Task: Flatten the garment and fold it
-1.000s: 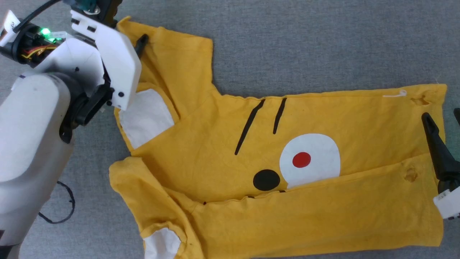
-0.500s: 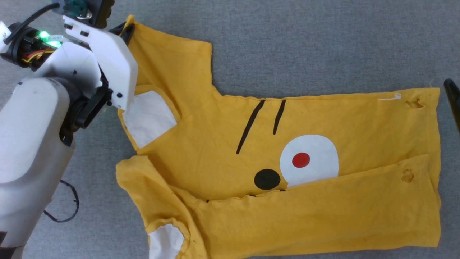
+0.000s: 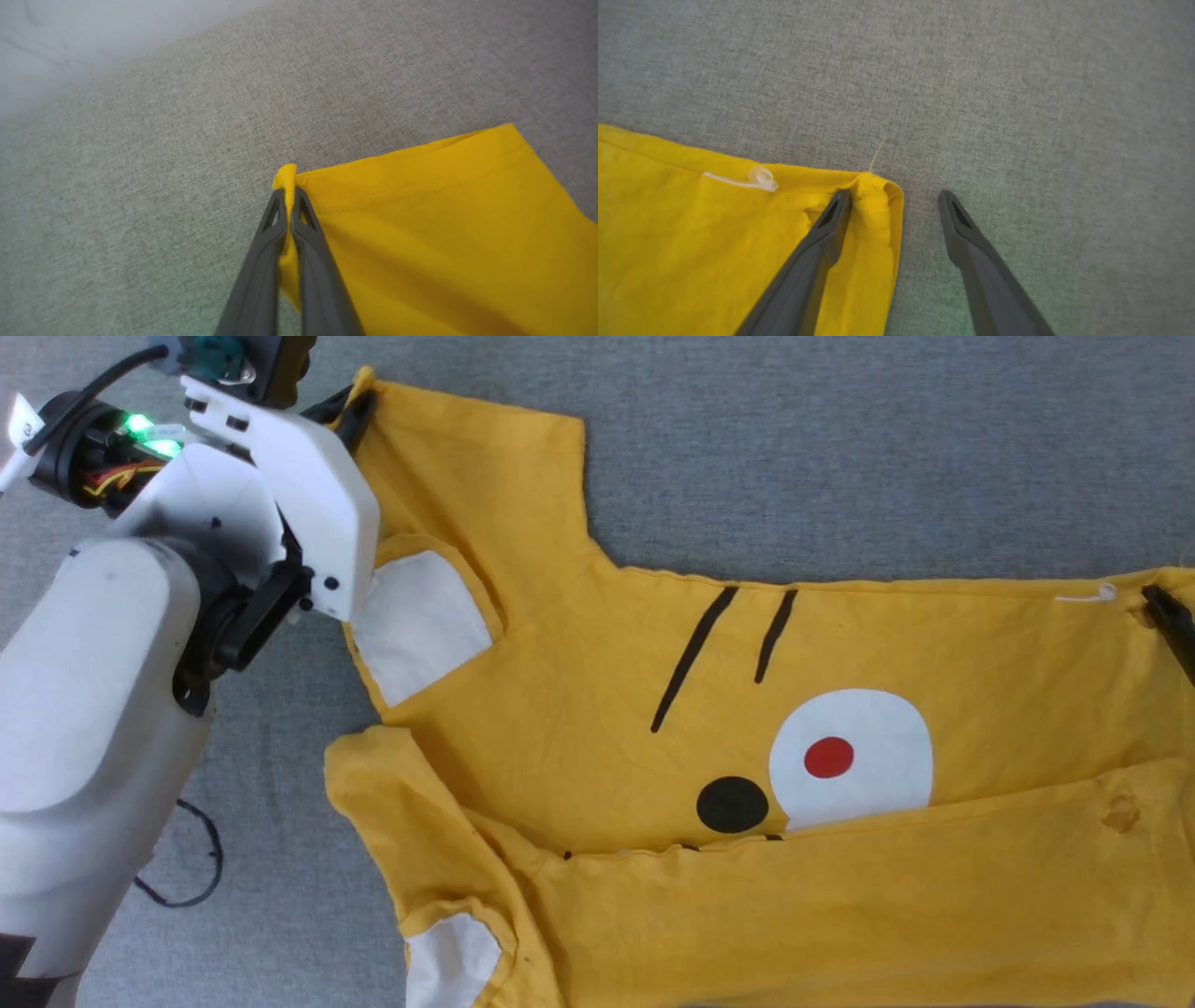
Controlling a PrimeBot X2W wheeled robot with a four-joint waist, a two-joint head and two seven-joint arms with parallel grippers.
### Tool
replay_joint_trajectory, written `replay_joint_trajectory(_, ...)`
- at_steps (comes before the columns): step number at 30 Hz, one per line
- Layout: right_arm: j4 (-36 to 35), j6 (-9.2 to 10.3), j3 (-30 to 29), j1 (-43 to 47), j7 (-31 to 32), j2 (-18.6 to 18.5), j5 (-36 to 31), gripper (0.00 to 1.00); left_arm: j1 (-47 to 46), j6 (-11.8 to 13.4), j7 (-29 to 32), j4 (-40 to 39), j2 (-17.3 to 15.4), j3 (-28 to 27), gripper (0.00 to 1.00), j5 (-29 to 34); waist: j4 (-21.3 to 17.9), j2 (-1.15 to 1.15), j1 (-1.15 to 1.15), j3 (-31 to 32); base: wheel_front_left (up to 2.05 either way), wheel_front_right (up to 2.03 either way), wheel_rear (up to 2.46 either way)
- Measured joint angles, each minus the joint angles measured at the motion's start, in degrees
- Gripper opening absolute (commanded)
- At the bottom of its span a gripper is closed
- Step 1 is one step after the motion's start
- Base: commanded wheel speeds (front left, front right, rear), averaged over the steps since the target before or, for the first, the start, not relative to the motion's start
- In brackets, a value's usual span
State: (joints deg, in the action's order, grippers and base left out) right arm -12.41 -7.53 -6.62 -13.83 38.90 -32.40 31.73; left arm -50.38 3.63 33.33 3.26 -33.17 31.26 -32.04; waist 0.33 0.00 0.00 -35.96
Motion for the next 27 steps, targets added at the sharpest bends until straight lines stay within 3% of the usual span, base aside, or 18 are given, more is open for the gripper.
replay_joint_trajectory(1, -0.07, 0.01, 0.0, -0.01, 1.09, -0.1, 0.49, 0.45, -0.01, 0.01, -0.15, 0.01, 0.15, 0.0, 0.0, -0.01, 0.21, 0.0, 0.0, -0.21, 0.0, 0.0, 0.0)
replay_joint_trajectory(2, -0.29, 0.02, -0.1, -0.04, 2.02, -0.34, 0.96, 0.13, -0.01, 0.01, -0.27, 0.01, 0.26, -0.02, 0.0, -0.03, 0.4, 0.0, 0.0, -0.37, 0.0, 0.0, 0.0)
replay_joint_trajectory(3, -0.43, 0.01, -0.56, -0.08, 2.56, -0.35, 1.32, 0.0, -0.03, 0.02, -0.55, 0.02, 0.33, -0.07, 0.0, -0.18, 0.56, 0.0, 0.0, -0.49, 0.0, 0.0, 0.0)
replay_joint_trajectory(8, -1.43, -0.01, -0.88, -0.15, 3.7, 0.23, 2.01, 0.0, -0.03, 0.36, -3.23, 0.1, 0.54, -0.87, 0.0, -0.44, 0.78, 0.0, 0.0, -0.17, 0.0, 0.0, 0.0)
replay_joint_trajectory(14, -1.51, -0.01, -1.81, 0.02, -0.35, 1.25, 1.86, 0.0, 1.02, 0.45, -9.9, -1.99, 0.51, -3.13, 0.0, -1.07, 0.7, 0.0, 0.0, 1.91, 0.0, 0.0, 0.0)
replay_joint_trajectory(27, -1.45, -0.01, -5.83, 8.98, -9.06, 4.48, 4.12, 0.0, 22.2, 3.63, -22.39, -17.12, -2.01, -10.71, 0.0, -7.56, 0.85, 0.0, -0.01, 10.31, 0.0, 0.0, 0.0)
